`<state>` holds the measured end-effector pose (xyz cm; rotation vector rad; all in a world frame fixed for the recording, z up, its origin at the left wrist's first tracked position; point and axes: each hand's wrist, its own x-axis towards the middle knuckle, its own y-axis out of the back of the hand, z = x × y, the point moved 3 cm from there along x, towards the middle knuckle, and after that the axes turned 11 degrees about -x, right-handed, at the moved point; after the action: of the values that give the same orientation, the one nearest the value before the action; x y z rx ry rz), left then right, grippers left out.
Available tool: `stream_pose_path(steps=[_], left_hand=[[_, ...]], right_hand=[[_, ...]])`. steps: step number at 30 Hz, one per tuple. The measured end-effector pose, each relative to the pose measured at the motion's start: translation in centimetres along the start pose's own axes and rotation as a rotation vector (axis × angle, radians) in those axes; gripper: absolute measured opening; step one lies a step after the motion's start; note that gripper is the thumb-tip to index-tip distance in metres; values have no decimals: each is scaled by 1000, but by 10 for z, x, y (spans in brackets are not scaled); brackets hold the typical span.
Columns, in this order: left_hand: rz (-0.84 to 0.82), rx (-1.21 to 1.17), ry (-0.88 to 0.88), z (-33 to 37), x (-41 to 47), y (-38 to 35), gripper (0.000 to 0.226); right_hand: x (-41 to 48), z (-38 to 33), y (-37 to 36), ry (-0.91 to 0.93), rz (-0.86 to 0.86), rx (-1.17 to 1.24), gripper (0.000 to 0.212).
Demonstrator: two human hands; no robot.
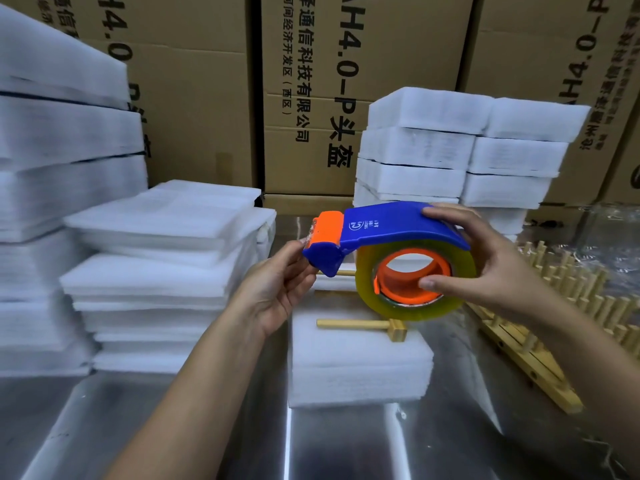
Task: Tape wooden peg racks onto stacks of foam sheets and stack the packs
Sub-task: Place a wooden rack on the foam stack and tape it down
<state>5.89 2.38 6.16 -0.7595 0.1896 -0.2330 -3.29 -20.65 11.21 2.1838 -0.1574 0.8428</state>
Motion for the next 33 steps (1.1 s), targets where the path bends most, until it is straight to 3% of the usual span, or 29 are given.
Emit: stream_pose_path(steps=[7,12,17,25,33], left_hand=[[29,-44,99,-5,0,0,23],[13,-40,185,-4,-2,0,24],[7,-25,149,-5,-1,-1,16],[21,151,-49,-4,3,-8,22],[78,842,-548,47,-4,-45,32]], right_hand=[[-3,9,-12,66,194,-37,71],[-6,11,-13,93,220,-14,73],[-9,14,-13,82,219,-12,74],[-10,7,-13,108,264,39,68],[10,-18,17,129,273,45,65]])
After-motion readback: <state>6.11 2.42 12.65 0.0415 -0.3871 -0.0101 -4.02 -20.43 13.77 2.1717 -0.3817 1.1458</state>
